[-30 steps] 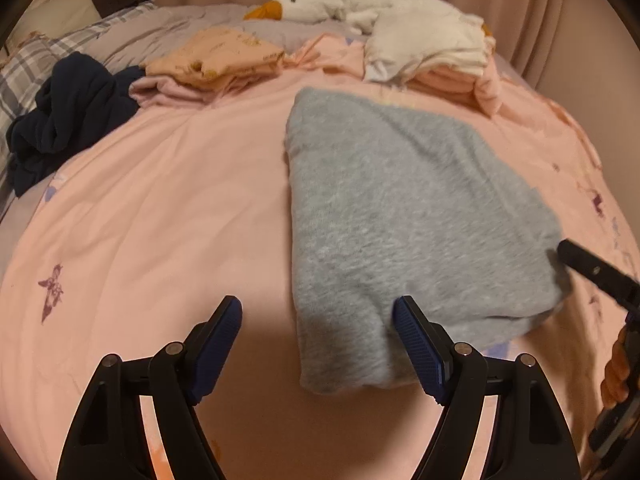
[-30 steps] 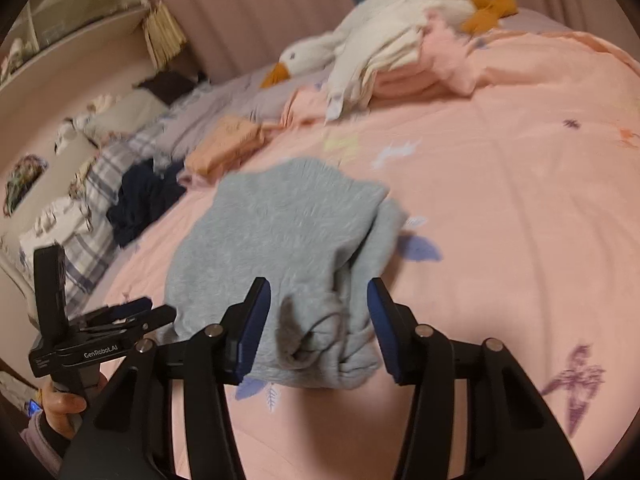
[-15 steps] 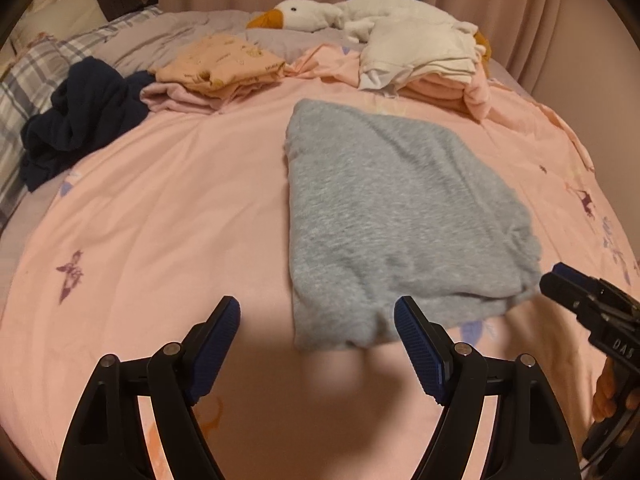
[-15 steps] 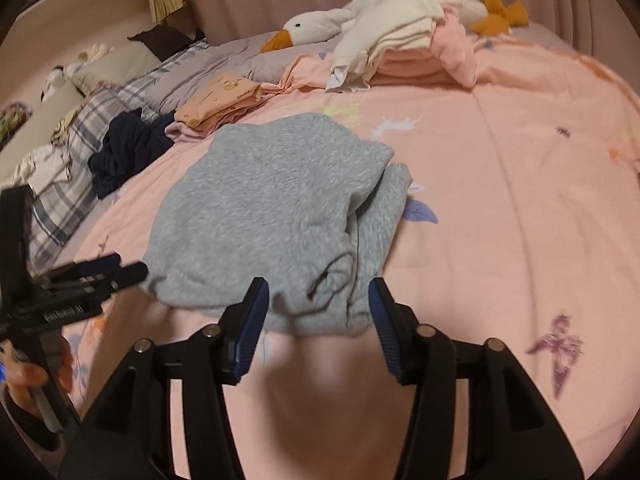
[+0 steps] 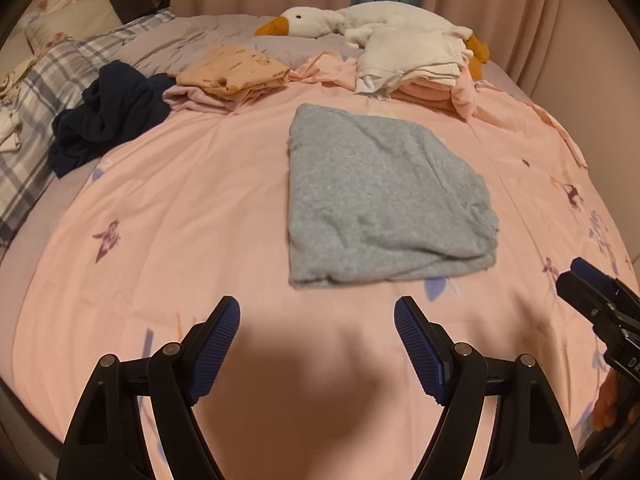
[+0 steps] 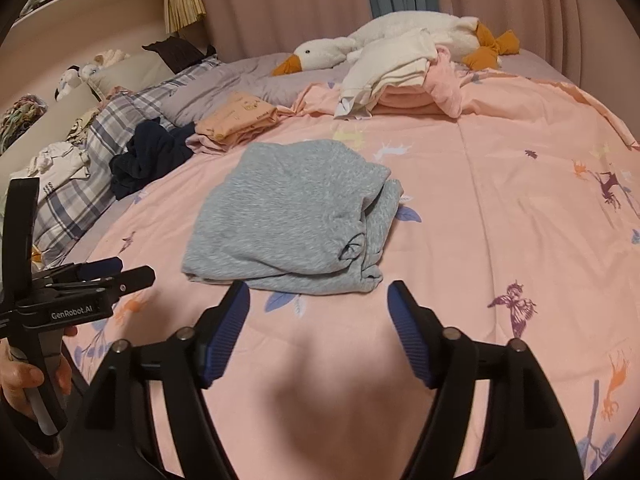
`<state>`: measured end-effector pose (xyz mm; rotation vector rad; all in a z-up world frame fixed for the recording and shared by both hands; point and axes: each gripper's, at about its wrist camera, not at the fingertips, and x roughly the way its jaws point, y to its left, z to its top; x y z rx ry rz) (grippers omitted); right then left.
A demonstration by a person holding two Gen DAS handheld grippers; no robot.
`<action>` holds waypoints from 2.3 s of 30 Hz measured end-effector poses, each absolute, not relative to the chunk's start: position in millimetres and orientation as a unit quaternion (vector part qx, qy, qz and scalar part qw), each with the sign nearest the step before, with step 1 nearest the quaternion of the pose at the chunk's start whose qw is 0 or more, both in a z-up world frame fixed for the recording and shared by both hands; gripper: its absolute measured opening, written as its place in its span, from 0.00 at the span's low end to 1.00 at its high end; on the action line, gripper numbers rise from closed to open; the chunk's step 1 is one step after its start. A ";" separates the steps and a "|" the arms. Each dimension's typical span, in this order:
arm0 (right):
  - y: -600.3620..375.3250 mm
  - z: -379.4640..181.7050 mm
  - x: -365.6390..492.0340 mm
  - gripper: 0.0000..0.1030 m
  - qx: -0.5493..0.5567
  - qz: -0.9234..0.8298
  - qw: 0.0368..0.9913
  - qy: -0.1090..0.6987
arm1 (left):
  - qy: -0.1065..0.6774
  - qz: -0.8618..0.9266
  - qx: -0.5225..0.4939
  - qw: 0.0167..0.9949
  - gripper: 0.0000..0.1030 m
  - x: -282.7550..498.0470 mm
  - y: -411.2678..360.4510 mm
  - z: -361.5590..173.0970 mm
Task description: Fold small clothes
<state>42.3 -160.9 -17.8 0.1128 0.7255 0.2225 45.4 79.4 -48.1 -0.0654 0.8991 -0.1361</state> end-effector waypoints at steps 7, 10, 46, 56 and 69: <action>-157.5 -6.0 23.0 0.86 0.057 0.108 0.933 0.340 | 0.435 -0.035 -0.013 0.899 0.88 23.4 74.3 -36.8; -156.7 -2.6 19.4 0.92 0.064 0.105 0.934 0.337 | 0.433 -0.025 -0.001 0.901 0.89 16.7 71.1 -32.8; -140.6 13.3 27.6 1.00 0.047 0.097 0.935 0.338 | 0.432 -0.004 -0.008 0.902 0.92 16.1 71.3 -19.1; -139.4 9.8 29.2 1.00 0.049 0.099 0.931 0.347 | 0.434 -0.003 -0.004 0.901 0.92 17.3 73.0 -22.3; -137.7 8.3 28.5 1.00 0.052 0.102 0.929 0.352 | 0.432 -0.002 0.001 0.902 0.92 17.2 72.3 -24.3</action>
